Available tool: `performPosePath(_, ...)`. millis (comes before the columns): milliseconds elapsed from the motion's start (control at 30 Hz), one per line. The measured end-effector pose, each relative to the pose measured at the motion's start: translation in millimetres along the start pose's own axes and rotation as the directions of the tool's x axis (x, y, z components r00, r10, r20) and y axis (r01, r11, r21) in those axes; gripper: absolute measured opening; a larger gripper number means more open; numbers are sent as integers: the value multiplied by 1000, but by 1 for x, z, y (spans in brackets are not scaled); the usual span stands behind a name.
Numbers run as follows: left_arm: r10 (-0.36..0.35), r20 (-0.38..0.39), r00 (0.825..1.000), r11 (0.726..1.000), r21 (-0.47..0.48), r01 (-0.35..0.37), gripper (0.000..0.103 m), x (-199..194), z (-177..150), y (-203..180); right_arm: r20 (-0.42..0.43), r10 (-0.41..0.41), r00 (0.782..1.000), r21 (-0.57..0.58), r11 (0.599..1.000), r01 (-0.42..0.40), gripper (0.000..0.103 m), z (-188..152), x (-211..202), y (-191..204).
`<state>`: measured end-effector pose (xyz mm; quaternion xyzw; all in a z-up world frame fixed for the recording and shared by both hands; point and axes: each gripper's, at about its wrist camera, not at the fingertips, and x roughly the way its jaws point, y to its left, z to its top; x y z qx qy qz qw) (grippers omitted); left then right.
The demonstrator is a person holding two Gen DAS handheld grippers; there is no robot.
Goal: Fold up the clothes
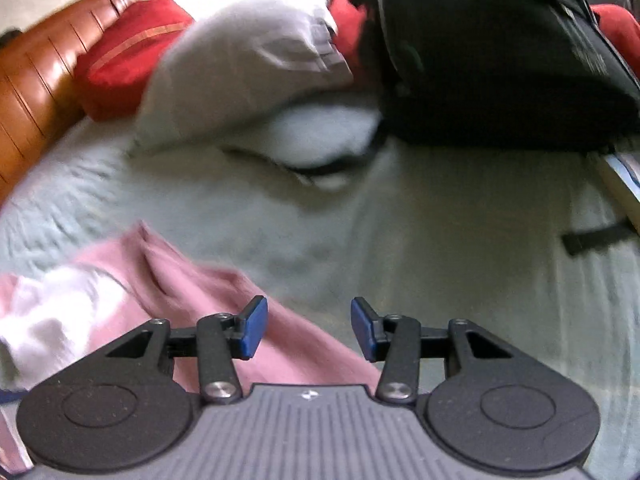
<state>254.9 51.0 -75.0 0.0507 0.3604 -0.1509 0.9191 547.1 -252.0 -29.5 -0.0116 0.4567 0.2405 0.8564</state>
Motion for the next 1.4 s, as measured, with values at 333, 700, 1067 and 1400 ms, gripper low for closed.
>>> performPosePath(333, 42, -57, 998, 998, 43, -40, 102, 9, 2, -15, -34, -12, 999, -227, 974, 4, 50, -24, 48, 30)
performPosePath(700, 26, -50, 998, 998, 57, -23, 102, 17, 8, -19, 38, -45, 998, -210, 976, 52, 12, -22, 23, 39)
performPosePath(1067, -9, -22, 1000, 999, 47, 10, 102, 14, 31, 2, 84, -47, 995, -122, 991, 57, 31, -13, -4, 43)
performPosePath(1400, -47, -126, 991, 997, -63, 40, 102, 63, 41, 69, -100, 13, 995, -248, 968, -38, 56, -58, 26, 104)
